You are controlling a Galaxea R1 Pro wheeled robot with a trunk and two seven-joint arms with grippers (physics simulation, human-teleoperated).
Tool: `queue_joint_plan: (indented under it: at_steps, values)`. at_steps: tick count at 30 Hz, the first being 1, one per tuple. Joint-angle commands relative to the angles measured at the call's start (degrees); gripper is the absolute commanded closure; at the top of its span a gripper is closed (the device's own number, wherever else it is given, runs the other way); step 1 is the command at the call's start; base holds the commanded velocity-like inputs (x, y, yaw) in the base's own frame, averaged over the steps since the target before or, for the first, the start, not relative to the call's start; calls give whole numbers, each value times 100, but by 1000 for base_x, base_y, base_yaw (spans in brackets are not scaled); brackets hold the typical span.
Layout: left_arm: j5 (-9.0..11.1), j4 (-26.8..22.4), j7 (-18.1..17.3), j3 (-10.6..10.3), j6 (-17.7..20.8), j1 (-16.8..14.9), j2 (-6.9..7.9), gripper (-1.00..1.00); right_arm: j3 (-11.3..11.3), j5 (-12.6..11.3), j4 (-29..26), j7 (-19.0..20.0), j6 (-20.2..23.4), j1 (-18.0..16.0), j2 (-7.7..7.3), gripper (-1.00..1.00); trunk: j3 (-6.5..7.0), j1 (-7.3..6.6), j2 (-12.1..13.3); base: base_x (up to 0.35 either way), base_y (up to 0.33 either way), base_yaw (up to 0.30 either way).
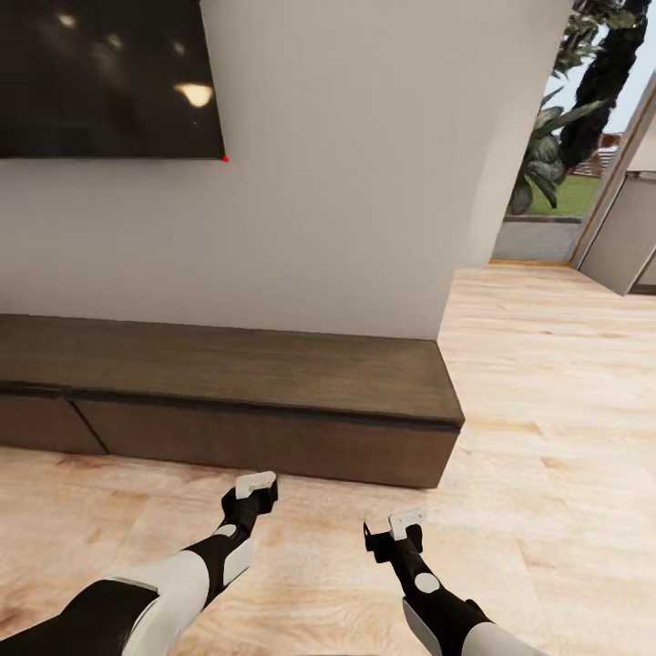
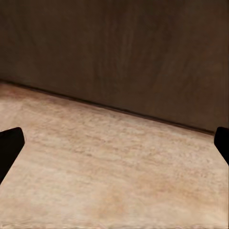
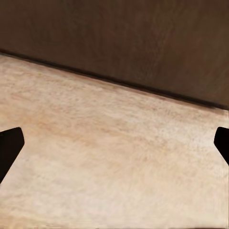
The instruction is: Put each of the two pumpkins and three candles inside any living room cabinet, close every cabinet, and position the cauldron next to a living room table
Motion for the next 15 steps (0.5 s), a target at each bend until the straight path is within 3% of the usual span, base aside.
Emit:
queue_joint_plan:
  at_steps: [1,15]
  values:
    - [38,23,19,-50,-33,-10,-5,-100,50,-57,2,-25,-20,-3,-2,-100,-5,-3,-2,-171,-263,289]
    - [46,32,-6,-49,-3,-9,-4,-100,53,-48,2,-19,-11,-3,-2,-100,-1,-3,-2,-207,-230,289]
